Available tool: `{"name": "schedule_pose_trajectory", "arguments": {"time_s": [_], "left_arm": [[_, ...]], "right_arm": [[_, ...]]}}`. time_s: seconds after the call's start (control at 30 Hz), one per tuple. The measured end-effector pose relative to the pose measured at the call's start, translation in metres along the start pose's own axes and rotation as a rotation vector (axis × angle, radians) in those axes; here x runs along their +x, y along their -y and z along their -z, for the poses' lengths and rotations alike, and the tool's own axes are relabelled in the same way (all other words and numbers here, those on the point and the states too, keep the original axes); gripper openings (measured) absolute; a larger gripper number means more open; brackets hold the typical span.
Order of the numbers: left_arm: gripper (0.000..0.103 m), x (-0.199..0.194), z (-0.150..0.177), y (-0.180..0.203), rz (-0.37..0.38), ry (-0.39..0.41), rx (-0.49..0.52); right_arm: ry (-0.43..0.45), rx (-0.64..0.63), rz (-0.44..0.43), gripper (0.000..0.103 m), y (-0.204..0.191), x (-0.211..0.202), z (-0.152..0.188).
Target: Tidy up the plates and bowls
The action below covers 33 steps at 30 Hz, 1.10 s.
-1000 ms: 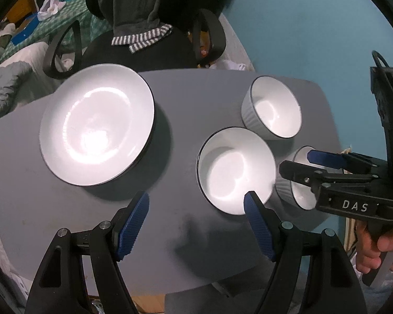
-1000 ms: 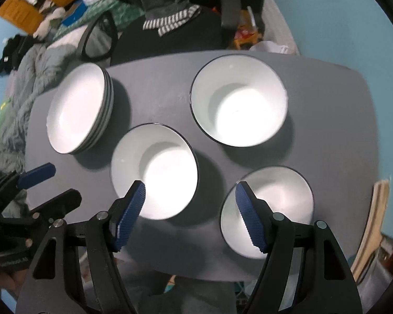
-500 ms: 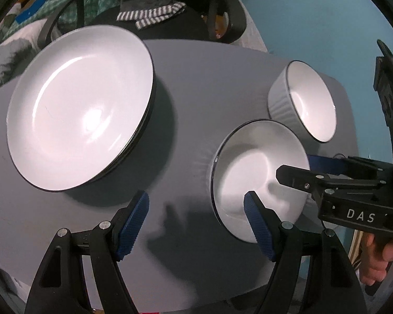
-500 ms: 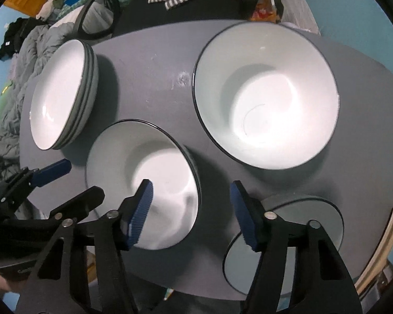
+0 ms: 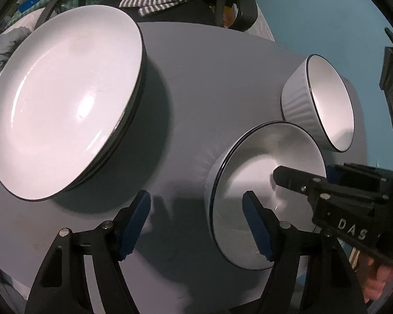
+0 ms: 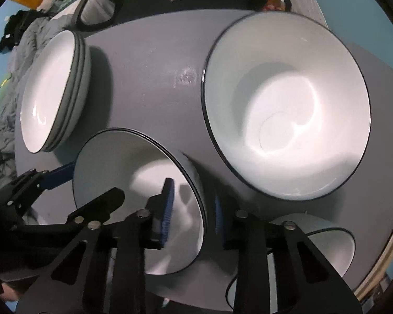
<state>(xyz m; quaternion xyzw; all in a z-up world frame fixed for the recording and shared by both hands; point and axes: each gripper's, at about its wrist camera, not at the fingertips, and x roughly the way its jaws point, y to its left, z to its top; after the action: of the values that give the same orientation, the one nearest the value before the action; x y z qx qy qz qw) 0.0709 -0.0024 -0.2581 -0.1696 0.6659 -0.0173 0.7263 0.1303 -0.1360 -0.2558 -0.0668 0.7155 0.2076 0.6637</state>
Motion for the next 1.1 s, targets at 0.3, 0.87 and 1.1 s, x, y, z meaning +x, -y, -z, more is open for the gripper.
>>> {"name": "schedule_pose_trajectory", "arguments": {"time_s": [0.3, 0.87, 1.1], "left_arm": [[0.045, 0.012, 0.008, -0.005, 0.002, -0.048, 0.006], [0.023, 0.014, 0.018, -0.016, 0.008, -0.076, -0.021], [0.017, 0.015, 0.019, -0.020, 0.030, -0.083, 0.005]], "right_arm": [[-0.010, -0.028, 0.030, 0.018, 0.005, -0.002, -0.001], [-0.045, -0.093, -0.008, 0.008, -0.031, 0.005, -0.015], [-0.037, -0.028, -0.063, 0.008, -0.024, 0.006, -0.027]]}}
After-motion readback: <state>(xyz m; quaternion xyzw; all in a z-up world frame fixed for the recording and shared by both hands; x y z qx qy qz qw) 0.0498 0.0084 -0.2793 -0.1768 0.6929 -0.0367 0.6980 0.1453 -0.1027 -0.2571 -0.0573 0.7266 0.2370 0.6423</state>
